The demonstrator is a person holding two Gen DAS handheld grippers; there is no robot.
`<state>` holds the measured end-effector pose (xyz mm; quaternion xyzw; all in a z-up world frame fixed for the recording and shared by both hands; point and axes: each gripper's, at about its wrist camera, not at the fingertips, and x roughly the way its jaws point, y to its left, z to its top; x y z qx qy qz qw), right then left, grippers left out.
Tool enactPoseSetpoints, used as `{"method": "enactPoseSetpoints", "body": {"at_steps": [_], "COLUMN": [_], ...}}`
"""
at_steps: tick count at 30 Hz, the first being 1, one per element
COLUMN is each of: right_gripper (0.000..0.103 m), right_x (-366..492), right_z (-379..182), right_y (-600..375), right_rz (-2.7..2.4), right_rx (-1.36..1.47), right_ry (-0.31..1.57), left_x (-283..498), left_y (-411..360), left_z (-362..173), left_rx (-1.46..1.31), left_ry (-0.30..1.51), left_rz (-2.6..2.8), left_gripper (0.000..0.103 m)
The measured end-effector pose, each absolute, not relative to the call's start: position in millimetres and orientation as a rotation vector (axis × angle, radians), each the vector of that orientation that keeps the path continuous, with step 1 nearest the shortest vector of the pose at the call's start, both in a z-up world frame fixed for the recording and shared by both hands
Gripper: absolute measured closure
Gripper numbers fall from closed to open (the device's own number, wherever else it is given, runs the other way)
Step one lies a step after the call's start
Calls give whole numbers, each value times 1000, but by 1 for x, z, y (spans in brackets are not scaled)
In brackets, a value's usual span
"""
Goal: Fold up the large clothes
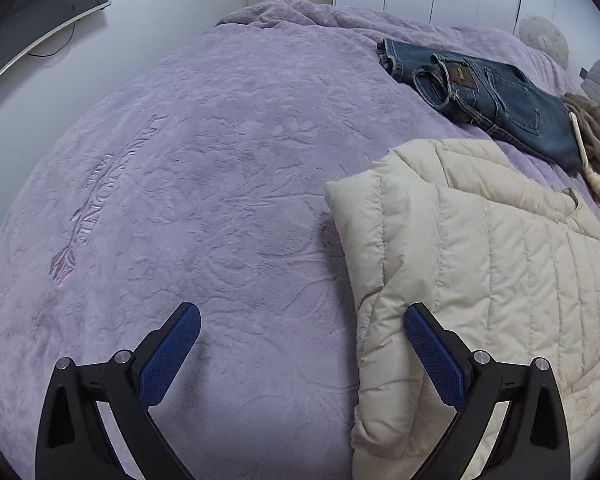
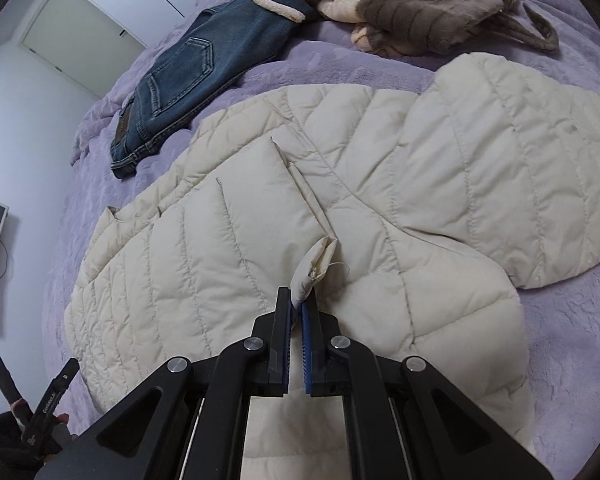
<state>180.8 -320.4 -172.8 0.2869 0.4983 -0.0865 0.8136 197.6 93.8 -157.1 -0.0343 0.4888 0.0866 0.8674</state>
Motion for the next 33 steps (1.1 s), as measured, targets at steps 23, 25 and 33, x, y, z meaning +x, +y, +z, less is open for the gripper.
{"method": "enactPoseSetpoints", "body": {"at_steps": [23, 25, 33], "right_gripper": [38, 42, 100], "right_x": [167, 173, 180], "right_z": [-180, -181, -203], "right_y": [-344, -344, -352], "right_rz": [-59, -65, -180], "right_rx": [867, 889, 775], "right_ry": [1044, 1032, 1092], "left_x": [238, 244, 255], "left_y": [141, 137, 112], "left_z": [-146, -150, -177], "left_rx": [-254, -231, -96], "left_ry": [1032, 1043, 1066], "left_rz": [135, 143, 167], "left_gripper": [1, 1, 1]}}
